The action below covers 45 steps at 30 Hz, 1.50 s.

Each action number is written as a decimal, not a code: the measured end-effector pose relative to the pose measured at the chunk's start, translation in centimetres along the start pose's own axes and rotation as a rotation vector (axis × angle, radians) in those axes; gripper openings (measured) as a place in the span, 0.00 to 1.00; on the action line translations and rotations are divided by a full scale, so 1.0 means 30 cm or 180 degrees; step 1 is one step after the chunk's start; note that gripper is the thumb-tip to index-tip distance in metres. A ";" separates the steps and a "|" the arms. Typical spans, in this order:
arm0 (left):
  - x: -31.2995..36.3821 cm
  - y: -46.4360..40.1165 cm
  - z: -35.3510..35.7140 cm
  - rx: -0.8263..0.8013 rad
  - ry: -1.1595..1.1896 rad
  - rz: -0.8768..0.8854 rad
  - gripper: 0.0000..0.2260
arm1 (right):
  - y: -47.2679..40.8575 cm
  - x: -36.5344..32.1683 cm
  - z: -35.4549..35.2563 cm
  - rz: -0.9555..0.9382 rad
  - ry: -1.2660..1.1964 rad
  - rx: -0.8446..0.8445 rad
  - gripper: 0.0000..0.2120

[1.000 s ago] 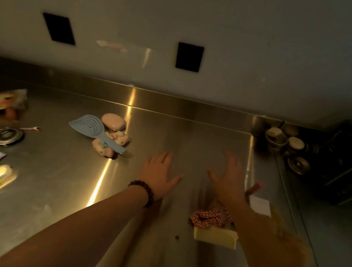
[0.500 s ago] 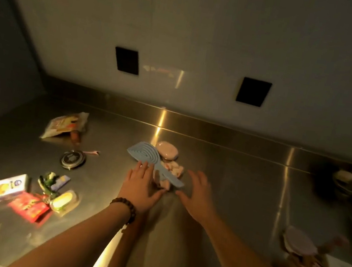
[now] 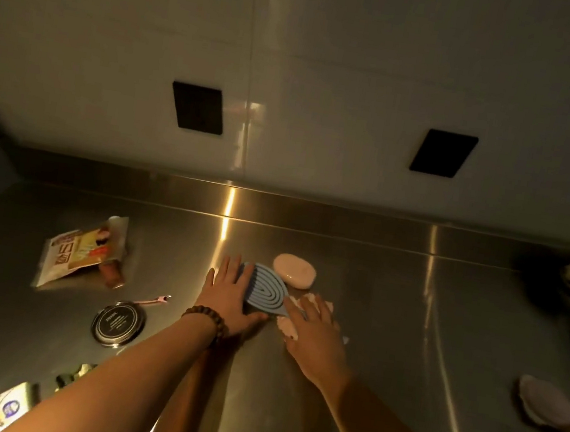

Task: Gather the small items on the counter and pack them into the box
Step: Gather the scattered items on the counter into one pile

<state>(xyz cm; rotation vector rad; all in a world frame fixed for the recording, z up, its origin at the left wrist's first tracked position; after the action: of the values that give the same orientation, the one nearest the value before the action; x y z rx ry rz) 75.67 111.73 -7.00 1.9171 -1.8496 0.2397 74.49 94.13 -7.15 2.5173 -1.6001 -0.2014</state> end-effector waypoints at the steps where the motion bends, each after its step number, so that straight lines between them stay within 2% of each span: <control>1: -0.003 -0.009 0.002 -0.0070 0.0014 0.0023 0.49 | 0.002 0.000 0.001 -0.0016 0.0041 0.0034 0.30; 4: -0.003 -0.015 0.003 -0.0159 0.0093 0.0121 0.51 | 0.007 0.009 -0.006 -0.0050 0.0186 0.0109 0.31; 8: 0.024 0.002 -0.015 0.0054 0.0303 0.0242 0.52 | 0.025 0.038 -0.026 0.0034 0.0257 0.0164 0.31; 14: 0.189 0.013 -0.007 0.0101 0.0749 0.0579 0.51 | 0.152 0.147 -0.088 0.0229 -0.0106 0.0853 0.28; 18: 0.358 0.013 0.053 -0.0007 0.0784 0.0865 0.51 | 0.291 0.273 -0.131 0.0569 0.0220 0.0950 0.26; 22: 0.575 0.042 0.116 -0.0067 0.0831 0.1143 0.50 | 0.458 0.414 -0.161 0.0968 0.0235 0.0728 0.25; 27: 0.860 0.113 0.204 -0.0076 0.0940 0.1436 0.49 | 0.691 0.596 -0.183 0.1378 0.0194 0.1149 0.22; 32: 1.090 0.177 0.300 0.0125 0.0939 0.1424 0.47 | 0.925 0.790 -0.175 0.1842 0.0052 0.1490 0.20; 37: 1.240 0.229 0.435 0.0109 0.0962 0.1116 0.48 | 1.166 1.007 -0.167 0.2353 -0.0253 0.1749 0.18; 41: 1.354 0.260 0.559 -0.0038 0.1048 0.0950 0.49 | 1.311 1.196 -0.135 0.2575 -0.0748 0.1919 0.17; 45: 1.465 0.273 0.664 -0.0299 0.0971 0.1039 0.50 | 1.368 1.349 -0.122 0.2591 -0.1015 0.2130 0.15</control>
<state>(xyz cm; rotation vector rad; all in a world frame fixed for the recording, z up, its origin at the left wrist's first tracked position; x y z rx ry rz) 67.37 63.59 -3.78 1.4185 -1.9139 0.5100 55.88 40.47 3.31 1.9820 -3.0783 0.0552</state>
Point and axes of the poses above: each hand's wrist, its own y-axis away from the middle knuckle, its own z-axis out of the palm, x = y × z, the point moved 5 cm from there along -y, towards the middle knuckle, and after that the axes turned 11 degrees about y, right-handed, at the moved point
